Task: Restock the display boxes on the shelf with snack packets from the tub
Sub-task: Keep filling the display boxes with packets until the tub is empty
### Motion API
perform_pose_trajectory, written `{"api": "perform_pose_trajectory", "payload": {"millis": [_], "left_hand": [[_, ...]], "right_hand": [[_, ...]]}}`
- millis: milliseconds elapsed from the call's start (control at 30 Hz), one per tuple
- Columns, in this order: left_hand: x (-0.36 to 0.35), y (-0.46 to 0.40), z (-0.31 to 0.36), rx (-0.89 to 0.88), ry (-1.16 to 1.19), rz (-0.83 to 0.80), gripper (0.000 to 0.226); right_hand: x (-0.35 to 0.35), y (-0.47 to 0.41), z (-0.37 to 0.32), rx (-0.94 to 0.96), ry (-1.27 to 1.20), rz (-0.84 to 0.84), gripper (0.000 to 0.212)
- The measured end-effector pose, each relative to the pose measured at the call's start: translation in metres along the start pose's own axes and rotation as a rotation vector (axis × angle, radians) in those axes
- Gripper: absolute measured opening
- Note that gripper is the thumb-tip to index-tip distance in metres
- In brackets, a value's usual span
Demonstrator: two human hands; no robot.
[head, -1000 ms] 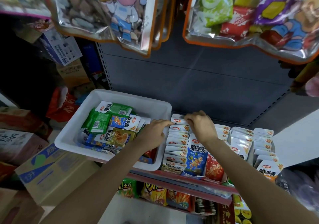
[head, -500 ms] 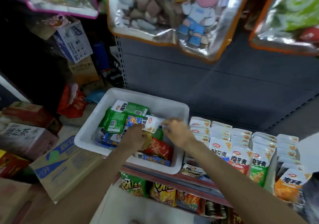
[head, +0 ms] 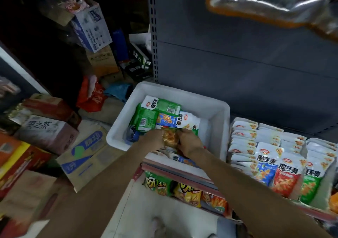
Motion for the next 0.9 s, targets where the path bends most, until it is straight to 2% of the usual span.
{"api": "perform_pose_trajectory", "payload": {"millis": [67,133,300,400,467,500,533,600,667,767,833,900], "left_hand": [[-0.002,-0.001,0.008,0.001,-0.040,-0.051,0.033],[-0.001,-0.005,0.014,-0.031,0.006,-0.027,0.037],[0.000,0.000,0.017,-0.062,0.096,0.001,0.038],[0.002,-0.001,0.021,-0.045,0.089,0.031,0.026],[0.004,0.000,0.021,0.033,0.107,0.052,0.031],[0.002,-0.002,0.020,0.065,0.148,0.055,0.035],[0.000,-0.001,0.022,0.075,0.192,0.047,0.026],[-0.010,-0.005,0.024,0.132,0.460,-0.009,0.036],[-0.016,0.001,0.036,0.154,0.782,-0.055,0.030],[-0.005,0.014,0.069,0.038,1.127,0.042,0.016],[0.010,0.024,0.091,-0.112,1.172,0.145,0.019],[0.013,0.030,0.116,-0.231,1.088,0.145,0.022]], "right_hand": [[0.006,-0.001,-0.004,-0.014,0.075,0.068,0.029],[0.011,0.000,-0.005,-0.029,0.078,0.120,0.029],[0.029,0.011,0.023,-0.176,-0.293,0.137,0.020],[0.049,0.023,0.031,-0.146,-0.324,0.158,0.018],[0.064,0.031,0.035,-0.109,-0.352,0.204,0.020],[0.070,0.035,0.038,-0.093,-0.396,0.236,0.019],[0.076,0.040,0.043,-0.085,-0.459,0.275,0.020],[0.086,0.050,0.055,-0.091,-0.634,0.354,0.025],[0.091,0.060,0.066,-0.105,-0.876,0.395,0.024],[0.092,0.073,0.081,-0.130,-1.158,0.369,0.027],[0.097,0.081,0.087,-0.089,-1.153,0.349,0.032],[0.104,0.090,0.096,-0.069,-1.097,0.357,0.041]]}}
Point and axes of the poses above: each hand's wrist, its own y-axis away from the middle knuckle, its own x-axis out of the back of the hand, z = x × y, the point moved 8 cm from there along -y, towards the middle knuckle, and after that the axes turned 4 degrees about x, right-handed, at the moved point
